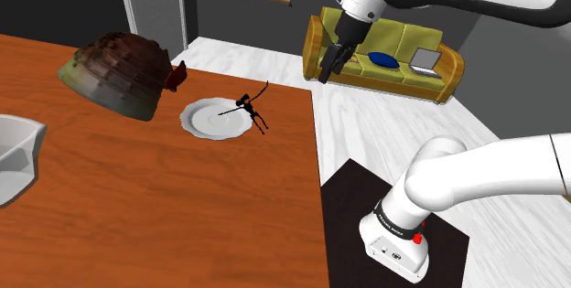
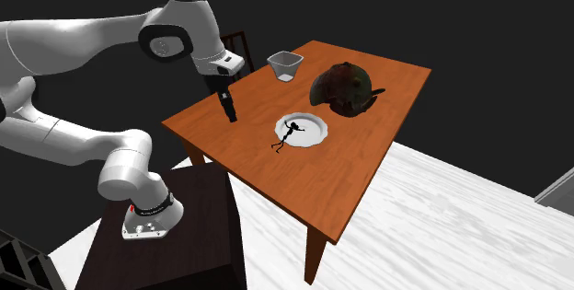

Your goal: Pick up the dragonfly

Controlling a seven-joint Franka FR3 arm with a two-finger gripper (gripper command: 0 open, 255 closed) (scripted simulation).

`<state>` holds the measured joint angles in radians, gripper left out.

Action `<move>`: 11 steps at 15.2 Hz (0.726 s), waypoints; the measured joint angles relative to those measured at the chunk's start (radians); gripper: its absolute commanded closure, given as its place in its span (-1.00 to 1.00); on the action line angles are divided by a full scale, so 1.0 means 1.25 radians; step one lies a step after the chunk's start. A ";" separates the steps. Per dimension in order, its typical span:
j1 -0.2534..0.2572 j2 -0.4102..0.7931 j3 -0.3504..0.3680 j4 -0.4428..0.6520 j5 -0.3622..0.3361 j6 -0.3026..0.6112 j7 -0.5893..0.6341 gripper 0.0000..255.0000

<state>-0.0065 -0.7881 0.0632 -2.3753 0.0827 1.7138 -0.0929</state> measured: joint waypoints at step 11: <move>-0.001 0.116 0.066 -0.144 0.030 0.335 0.068 -1.00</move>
<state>-0.0081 -0.6436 0.1451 -2.5557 0.1204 2.1321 -0.0084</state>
